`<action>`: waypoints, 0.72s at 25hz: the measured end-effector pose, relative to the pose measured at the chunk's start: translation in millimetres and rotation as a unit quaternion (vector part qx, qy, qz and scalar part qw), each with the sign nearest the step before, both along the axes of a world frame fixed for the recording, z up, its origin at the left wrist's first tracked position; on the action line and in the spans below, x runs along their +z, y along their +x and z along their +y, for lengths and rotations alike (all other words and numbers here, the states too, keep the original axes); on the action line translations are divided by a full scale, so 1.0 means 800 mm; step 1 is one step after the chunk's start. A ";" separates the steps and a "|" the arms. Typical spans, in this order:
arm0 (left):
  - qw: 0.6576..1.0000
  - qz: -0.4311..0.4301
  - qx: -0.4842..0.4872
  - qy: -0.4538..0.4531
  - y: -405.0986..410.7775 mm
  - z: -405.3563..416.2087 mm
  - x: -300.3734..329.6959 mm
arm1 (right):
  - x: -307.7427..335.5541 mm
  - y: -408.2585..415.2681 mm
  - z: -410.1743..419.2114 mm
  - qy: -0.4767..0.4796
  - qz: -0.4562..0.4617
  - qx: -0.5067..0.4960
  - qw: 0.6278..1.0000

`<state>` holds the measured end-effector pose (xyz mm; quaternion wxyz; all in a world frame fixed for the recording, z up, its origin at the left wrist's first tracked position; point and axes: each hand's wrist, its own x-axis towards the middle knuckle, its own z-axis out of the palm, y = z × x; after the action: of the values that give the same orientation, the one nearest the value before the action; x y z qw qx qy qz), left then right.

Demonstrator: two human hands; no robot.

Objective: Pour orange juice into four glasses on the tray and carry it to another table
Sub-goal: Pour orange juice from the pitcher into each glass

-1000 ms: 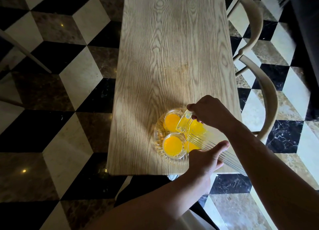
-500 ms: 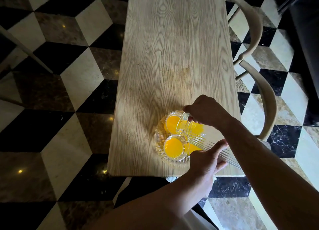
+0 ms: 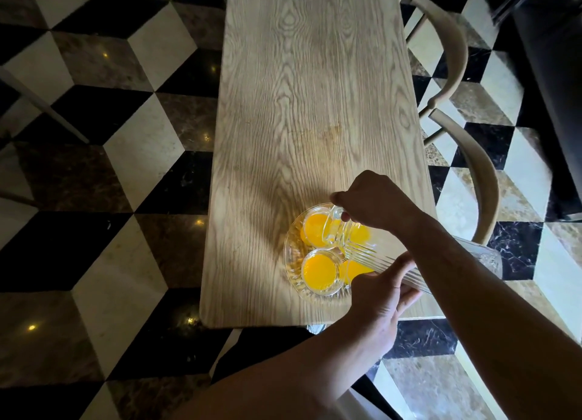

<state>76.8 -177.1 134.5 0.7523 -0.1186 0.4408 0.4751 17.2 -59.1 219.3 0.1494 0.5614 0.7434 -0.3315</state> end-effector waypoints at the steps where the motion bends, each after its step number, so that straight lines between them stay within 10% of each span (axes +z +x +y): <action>1: 1.000 0.013 0.001 0.005 -0.001 -0.001 -0.002 | 0.001 0.002 -0.004 0.002 0.028 -0.013 1.000; 18: 0.904 0.379 -0.185 0.075 -0.035 -0.057 -0.019 | 0.019 0.101 -0.086 0.109 0.295 -0.290 0.904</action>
<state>48.8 -223.0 119.0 0.6096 0.2107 0.6695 0.3686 98.3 -128.0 234.7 -0.2411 0.6416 0.5893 -0.4276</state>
